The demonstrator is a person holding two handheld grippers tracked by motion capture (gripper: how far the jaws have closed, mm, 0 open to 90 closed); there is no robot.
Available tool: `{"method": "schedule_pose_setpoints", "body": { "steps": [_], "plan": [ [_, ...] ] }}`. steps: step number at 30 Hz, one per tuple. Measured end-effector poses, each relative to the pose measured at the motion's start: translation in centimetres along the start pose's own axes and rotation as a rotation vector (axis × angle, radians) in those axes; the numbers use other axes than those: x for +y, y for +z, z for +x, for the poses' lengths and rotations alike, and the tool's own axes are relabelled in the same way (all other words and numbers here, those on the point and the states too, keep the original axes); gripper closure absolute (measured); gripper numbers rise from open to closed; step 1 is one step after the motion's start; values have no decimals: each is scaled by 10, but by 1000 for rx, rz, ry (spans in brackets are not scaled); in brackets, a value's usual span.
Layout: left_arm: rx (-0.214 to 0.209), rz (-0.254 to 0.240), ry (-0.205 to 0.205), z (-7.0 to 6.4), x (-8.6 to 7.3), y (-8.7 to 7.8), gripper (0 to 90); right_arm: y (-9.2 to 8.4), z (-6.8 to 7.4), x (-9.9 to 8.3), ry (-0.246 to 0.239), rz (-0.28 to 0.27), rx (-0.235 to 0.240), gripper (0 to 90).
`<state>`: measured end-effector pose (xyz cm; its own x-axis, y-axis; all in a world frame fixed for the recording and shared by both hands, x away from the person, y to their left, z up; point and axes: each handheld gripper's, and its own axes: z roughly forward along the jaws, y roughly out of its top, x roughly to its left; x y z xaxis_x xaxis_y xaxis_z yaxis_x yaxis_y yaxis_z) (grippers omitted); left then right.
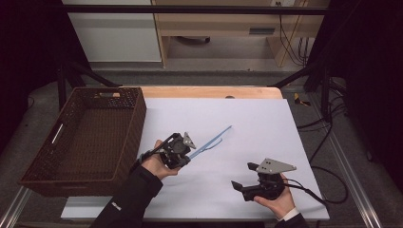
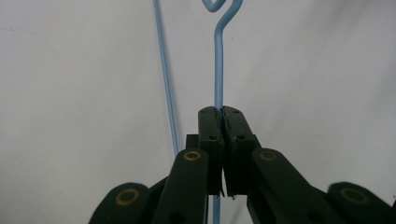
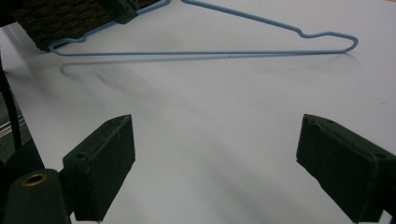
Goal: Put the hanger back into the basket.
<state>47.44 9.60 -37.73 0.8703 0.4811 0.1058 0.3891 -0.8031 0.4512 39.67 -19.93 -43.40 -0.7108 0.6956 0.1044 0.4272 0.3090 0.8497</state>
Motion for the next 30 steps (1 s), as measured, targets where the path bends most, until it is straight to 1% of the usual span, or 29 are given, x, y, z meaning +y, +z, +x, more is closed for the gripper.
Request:
{"method": "schedule_pose_setpoints", "body": {
  "steps": [5, 6, 8, 12, 13, 14, 18, 20, 21, 22, 24, 27, 30],
  "plan": [
    [24, -24, -2, 3, 1, -8, 877, -1, 0, 0, -2, -3, -2, 118],
    [24, -35, -10, 3, 1, -10, 877, -1, -1, 0, -3, -3, -4, 117],
    [31, -50, -13, 4, 1, -15, 877, -2, -1, 1, -7, -5, -2, 117],
    [36, -87, -23, 7, 1, -28, 878, -3, -1, 1, -4, -8, -5, 117],
    [33, -87, -22, 8, 1, -32, 878, -3, -1, 1, -6, -8, -6, 117],
    [45, -109, -26, 9, 1, -36, 878, -3, -1, 1, -7, -8, -7, 116],
    [53, -129, -25, 12, 2, -49, 878, -5, -2, 1, -9, -13, -13, 113],
    [53, -147, -32, 14, 3, -57, 878, -6, -3, 2, -6, -18, -15, 111],
    [61, -160, -33, 15, 2, -63, 878, -7, -3, 2, -1, -17, -16, 111],
    [58, -163, -32, 16, 2, -67, 878, -8, -3, 2, -3, -20, -19, 110],
    [67, -197, -49, 19, 2, -78, 878, -9, -4, 2, -2, -25, -24, 109],
    [80, -233, -64, 24, 0, -98, 878, -11, -5, 3, -2, -29, -28, 107],
    [96, -256, -72, 29, -3, -115, 878, -13, -6, 3, 0, -34, -35, 100]
  ]
}}
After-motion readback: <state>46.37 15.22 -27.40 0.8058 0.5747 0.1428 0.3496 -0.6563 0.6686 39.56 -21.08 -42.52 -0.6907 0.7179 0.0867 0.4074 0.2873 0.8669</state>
